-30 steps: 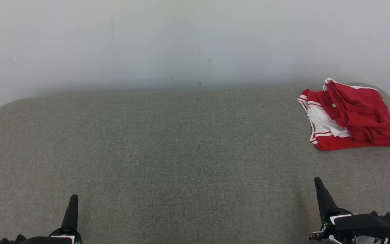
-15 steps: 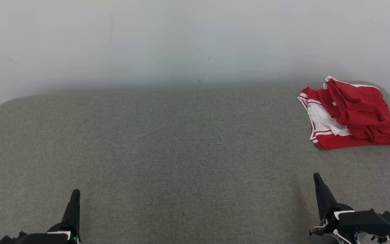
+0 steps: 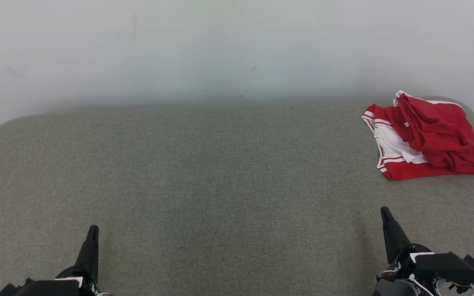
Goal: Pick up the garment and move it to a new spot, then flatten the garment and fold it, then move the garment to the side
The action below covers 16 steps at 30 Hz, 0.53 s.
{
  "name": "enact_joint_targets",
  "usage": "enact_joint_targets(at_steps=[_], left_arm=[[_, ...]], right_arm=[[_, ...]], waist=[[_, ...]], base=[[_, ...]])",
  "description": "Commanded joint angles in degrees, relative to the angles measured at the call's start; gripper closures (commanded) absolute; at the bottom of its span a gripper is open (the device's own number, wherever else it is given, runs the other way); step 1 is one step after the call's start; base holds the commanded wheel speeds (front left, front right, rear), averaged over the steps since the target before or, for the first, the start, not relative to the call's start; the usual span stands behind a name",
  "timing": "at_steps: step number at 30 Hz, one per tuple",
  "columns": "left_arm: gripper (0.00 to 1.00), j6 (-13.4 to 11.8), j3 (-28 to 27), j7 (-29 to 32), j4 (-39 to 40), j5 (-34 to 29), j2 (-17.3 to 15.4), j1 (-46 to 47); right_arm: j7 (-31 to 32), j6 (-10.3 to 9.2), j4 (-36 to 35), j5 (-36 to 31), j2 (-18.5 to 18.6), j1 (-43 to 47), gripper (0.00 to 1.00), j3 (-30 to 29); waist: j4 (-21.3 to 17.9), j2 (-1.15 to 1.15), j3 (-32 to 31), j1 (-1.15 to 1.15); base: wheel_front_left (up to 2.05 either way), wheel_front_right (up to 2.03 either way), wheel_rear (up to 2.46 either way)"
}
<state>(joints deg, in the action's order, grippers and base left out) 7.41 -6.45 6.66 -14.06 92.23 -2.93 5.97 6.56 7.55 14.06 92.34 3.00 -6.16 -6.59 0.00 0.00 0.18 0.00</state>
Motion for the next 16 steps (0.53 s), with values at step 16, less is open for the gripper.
enact_joint_targets(at_steps=[16], left_arm=[[1.0,0.21,-0.19,0.01,-0.08,0.33,0.12,0.64]], right_arm=[[0.23,-0.12,0.02,0.05,-0.25,-0.27,1.0,-0.06]], waist=[[0.0,0.0,0.0,0.0]], base=[[0.0,0.0,0.0]])
